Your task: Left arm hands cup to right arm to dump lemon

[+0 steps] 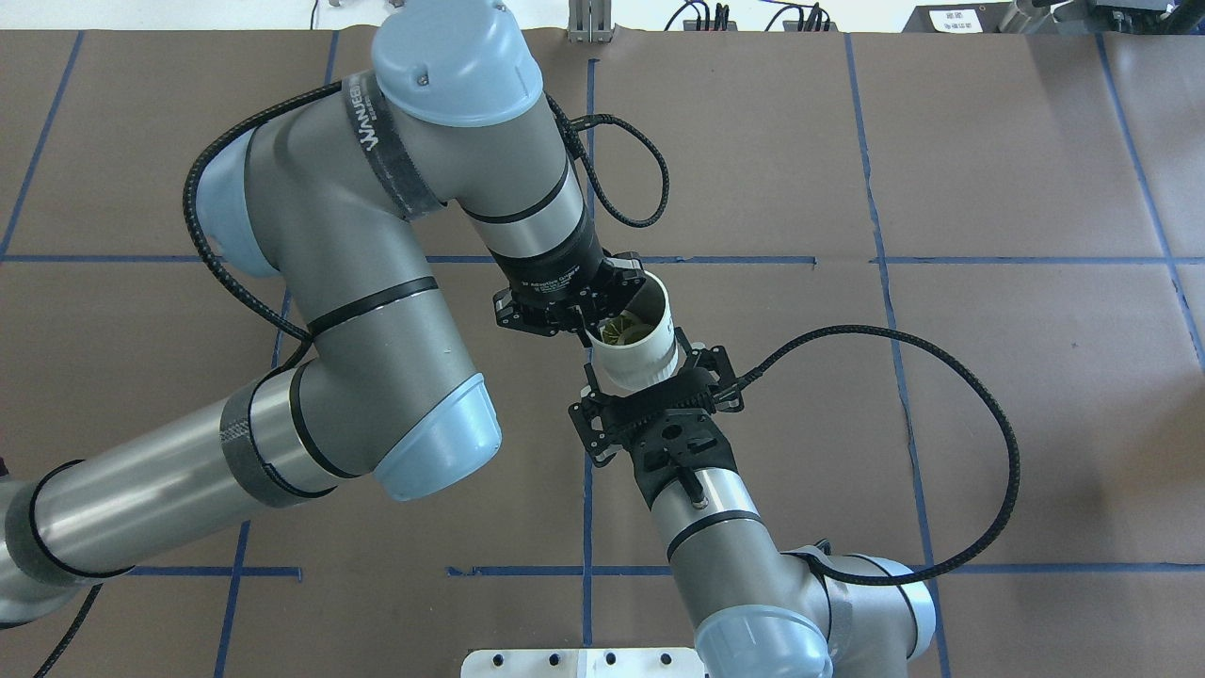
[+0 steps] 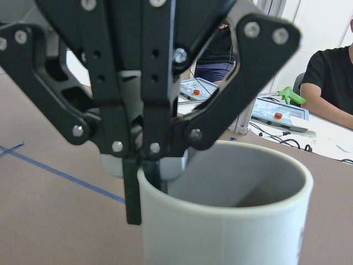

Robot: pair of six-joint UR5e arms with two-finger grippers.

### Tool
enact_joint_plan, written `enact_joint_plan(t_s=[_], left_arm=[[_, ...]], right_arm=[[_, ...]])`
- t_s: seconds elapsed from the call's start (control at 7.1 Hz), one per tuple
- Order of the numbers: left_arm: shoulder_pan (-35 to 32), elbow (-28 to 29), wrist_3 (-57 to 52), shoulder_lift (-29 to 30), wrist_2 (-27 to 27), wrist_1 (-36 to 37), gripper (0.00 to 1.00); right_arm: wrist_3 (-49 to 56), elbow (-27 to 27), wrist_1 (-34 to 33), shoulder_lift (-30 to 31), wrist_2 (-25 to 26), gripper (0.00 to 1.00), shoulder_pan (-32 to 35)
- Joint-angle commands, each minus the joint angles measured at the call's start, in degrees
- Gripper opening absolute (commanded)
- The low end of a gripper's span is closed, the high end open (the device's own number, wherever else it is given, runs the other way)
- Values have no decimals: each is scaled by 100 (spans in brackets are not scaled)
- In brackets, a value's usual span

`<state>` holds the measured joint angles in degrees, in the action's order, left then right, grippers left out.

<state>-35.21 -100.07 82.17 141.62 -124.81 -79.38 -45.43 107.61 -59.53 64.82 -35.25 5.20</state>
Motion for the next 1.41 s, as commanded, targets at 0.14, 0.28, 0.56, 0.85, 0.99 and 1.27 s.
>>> enact_joint_plan(t_s=[0.14,0.28,0.56,0.85,0.99,1.27], left_arm=[[49,-92,0,-29,-8,1,0],[93,-101,0,-38,-9,1,0],[102,-118,0,-38,-9,1,1],[102,-118,0,-38,-43,-7,8],[102,-118,-8,-38,-61,-42,15],[102,-240,0,-55,69,-78,99]], right_arm=[[43,-47,3,-5,18,100,16],[43,-65,3,-5,123,100,16],[43,-91,21,-5,150,98,25],[25,-91,30,-5,141,56,25],[25,-100,30,-5,133,47,16],[25,-100,30,-5,133,45,7]])
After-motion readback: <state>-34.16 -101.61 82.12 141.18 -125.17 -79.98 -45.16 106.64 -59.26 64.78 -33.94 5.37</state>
